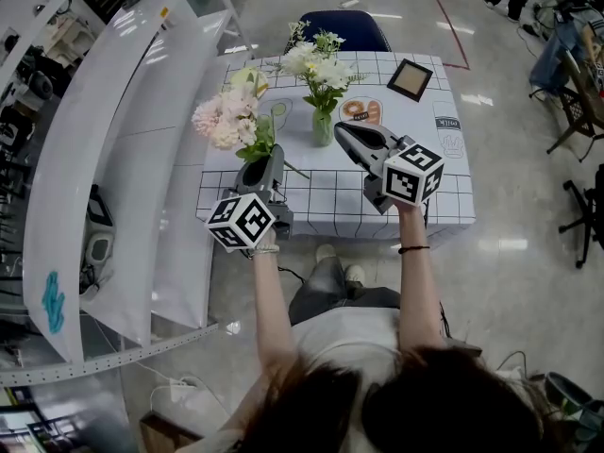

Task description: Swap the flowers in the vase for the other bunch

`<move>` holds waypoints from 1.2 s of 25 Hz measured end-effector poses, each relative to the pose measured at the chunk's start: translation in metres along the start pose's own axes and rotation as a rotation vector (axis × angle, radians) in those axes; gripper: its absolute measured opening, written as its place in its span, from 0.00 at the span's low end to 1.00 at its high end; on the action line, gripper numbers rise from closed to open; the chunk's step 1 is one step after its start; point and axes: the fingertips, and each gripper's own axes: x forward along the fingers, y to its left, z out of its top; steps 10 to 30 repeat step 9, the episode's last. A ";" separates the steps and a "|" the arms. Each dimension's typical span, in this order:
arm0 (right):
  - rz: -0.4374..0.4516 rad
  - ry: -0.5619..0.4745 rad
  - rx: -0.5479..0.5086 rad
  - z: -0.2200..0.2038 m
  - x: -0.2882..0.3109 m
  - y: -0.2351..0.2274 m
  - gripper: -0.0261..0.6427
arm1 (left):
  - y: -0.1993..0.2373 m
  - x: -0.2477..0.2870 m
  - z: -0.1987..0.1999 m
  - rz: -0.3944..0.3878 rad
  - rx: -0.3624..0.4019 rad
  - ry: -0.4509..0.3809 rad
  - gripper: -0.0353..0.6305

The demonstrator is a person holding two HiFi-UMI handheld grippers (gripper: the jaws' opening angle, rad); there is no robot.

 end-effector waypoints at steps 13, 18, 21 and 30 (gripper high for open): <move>-0.003 0.002 -0.027 0.004 -0.002 0.000 0.05 | -0.005 0.004 -0.001 -0.017 0.022 0.005 0.16; -0.003 0.002 -0.027 0.004 -0.002 0.000 0.05 | -0.005 0.004 -0.001 -0.017 0.022 0.005 0.16; -0.003 0.002 -0.027 0.004 -0.002 0.000 0.05 | -0.005 0.004 -0.001 -0.017 0.022 0.005 0.16; -0.003 0.002 -0.027 0.004 -0.002 0.000 0.05 | -0.005 0.004 -0.001 -0.017 0.022 0.005 0.16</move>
